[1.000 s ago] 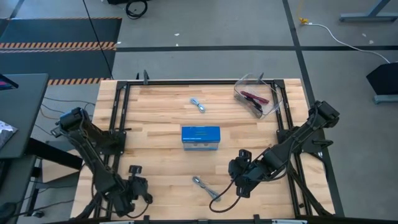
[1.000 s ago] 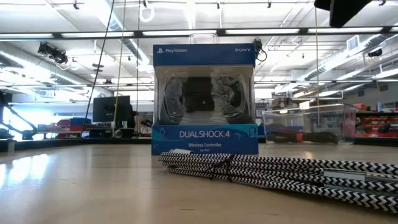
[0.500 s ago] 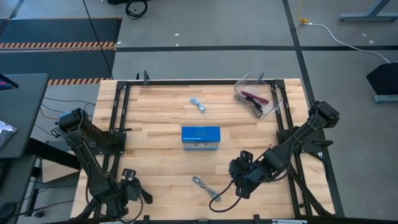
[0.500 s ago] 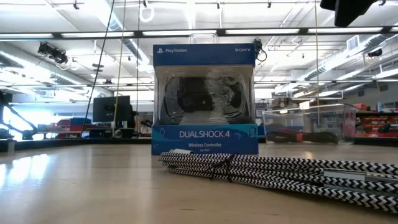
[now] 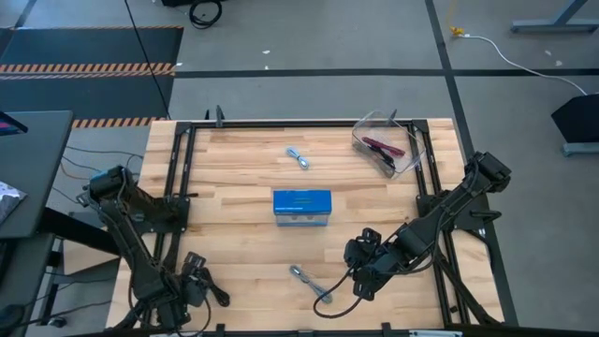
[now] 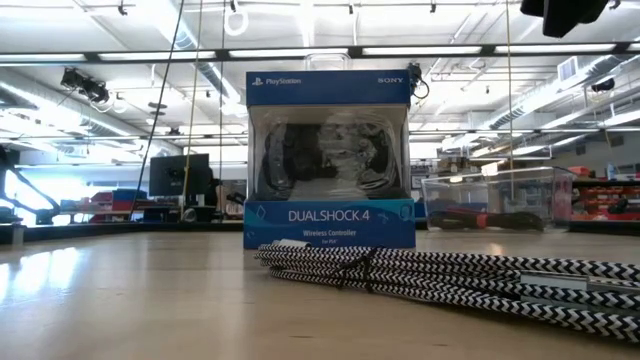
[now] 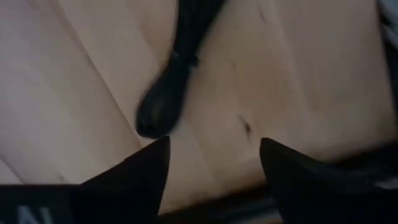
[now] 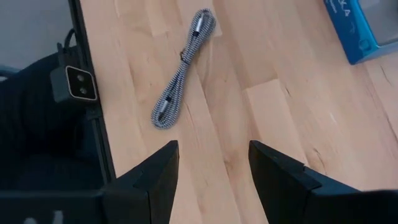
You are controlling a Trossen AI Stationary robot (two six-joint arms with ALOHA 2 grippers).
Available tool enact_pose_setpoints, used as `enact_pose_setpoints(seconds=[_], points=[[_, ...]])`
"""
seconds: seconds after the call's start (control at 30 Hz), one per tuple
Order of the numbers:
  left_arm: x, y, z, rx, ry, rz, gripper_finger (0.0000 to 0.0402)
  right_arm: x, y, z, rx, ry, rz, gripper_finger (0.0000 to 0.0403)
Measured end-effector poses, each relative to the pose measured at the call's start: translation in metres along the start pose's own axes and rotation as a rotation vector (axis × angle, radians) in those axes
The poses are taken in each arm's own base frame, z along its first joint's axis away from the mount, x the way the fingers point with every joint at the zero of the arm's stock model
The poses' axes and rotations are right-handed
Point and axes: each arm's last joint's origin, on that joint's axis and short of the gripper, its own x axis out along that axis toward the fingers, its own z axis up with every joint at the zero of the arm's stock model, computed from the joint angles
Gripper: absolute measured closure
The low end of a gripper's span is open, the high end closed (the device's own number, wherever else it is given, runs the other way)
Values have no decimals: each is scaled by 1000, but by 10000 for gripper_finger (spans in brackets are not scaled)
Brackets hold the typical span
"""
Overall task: Pick and place USB-C Cables
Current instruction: Put the black charger cable into the container
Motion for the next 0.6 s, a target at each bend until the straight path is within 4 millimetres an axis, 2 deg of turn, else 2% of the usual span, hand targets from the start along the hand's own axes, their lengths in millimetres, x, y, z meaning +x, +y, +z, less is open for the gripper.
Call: enact_pose_setpoints(seconds=[0.23, 0.43, 0.6], points=[[26, -3, 9, 151, 6, 140, 126, 0, 1, 1, 13, -21, 2, 202], [42, -2, 21, 193, -18, 166, 142, 0, 1, 1, 27, -15, 6, 202], [53, -2, 30, 206, -31, 161, 170, 0, 1, 1, 29, -19, 11, 202]])
